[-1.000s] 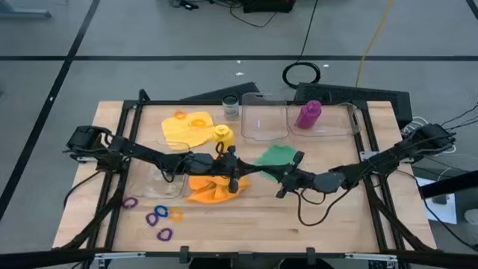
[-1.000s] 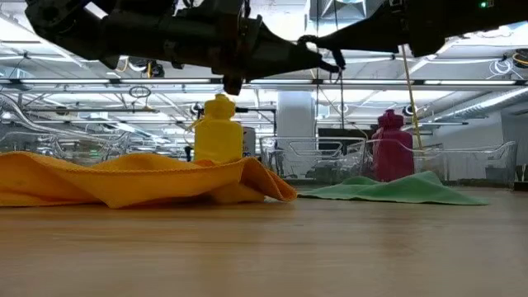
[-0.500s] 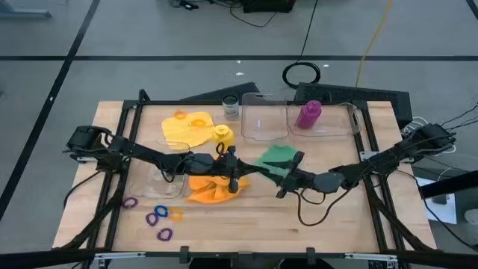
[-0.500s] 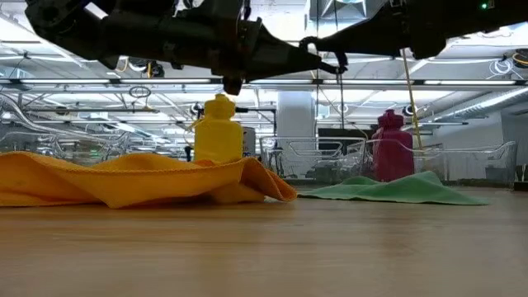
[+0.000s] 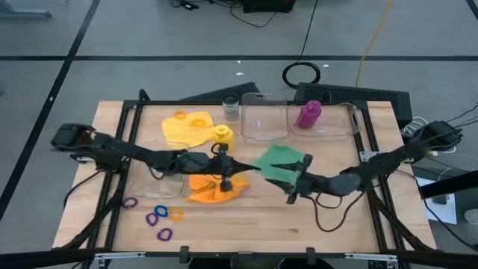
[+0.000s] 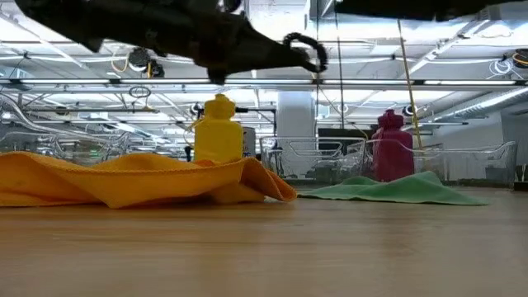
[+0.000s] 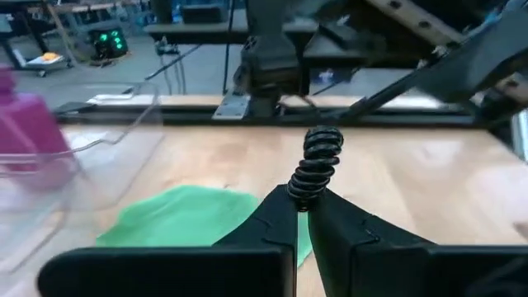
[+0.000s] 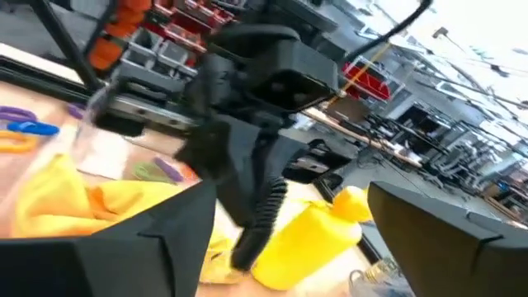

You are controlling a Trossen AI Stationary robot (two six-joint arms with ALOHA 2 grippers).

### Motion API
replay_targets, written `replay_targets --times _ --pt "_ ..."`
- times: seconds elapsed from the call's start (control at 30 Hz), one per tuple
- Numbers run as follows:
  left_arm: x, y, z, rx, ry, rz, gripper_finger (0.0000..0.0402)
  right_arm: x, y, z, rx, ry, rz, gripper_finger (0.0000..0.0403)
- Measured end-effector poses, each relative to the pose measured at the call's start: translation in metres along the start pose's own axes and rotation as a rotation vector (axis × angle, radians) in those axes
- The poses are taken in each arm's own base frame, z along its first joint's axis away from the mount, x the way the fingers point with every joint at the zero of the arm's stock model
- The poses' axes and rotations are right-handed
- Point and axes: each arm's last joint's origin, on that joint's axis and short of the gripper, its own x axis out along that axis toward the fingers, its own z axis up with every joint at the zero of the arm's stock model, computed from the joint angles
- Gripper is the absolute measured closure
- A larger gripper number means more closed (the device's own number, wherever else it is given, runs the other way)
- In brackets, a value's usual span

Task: Pick & Place Sports Items
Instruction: Put the black spring keychain into the bottom transparent bin

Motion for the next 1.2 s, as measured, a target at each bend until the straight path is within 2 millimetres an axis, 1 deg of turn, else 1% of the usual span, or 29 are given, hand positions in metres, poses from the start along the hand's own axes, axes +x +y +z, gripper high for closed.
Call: replay_targets --times 0.17,0.4,0.53,0.63,0.73,0.9,1.07,1.2 --pt "-0.031 -0.005 0.017 0.085 0.077 0.03 0.0394 -0.005 -0.001 0.004 0.01 -0.013 0.008 0.0161" --pt "-0.083 -0.014 0.03 0.157 0.213 0.061 0.0394 -0.004 0.0 0.002 0.017 0.008 0.016 0.0161" --pt "-0.115 -0.014 0.033 0.108 0.302 0.039 0.0394 -0.004 0.0 0.0 0.012 0.018 0.02 0.0161" --pt "-0.139 -0.011 0.03 0.038 0.393 0.049 0.0394 -0.004 0.0 0.0 0.013 0.018 0.019 0.0161" --pt "-0.159 -0.005 0.024 -0.051 0.482 0.097 0.0394 -0.004 0.0 0.0 0.012 0.018 0.019 0.0161" --pt "-0.18 0.004 0.01 -0.177 0.654 0.217 0.0394 -0.004 0.0 0.0 0.02 0.018 0.019 0.0161" --pt "-0.192 0.01 -0.001 -0.277 0.806 0.326 0.0394 -0.004 0.0 0.0 0.023 0.018 0.019 0.0161" --pt "-0.196 0.013 -0.008 -0.37 0.891 0.425 0.0394 -0.003 -0.001 -0.001 0.023 0.023 0.013 0.0161"
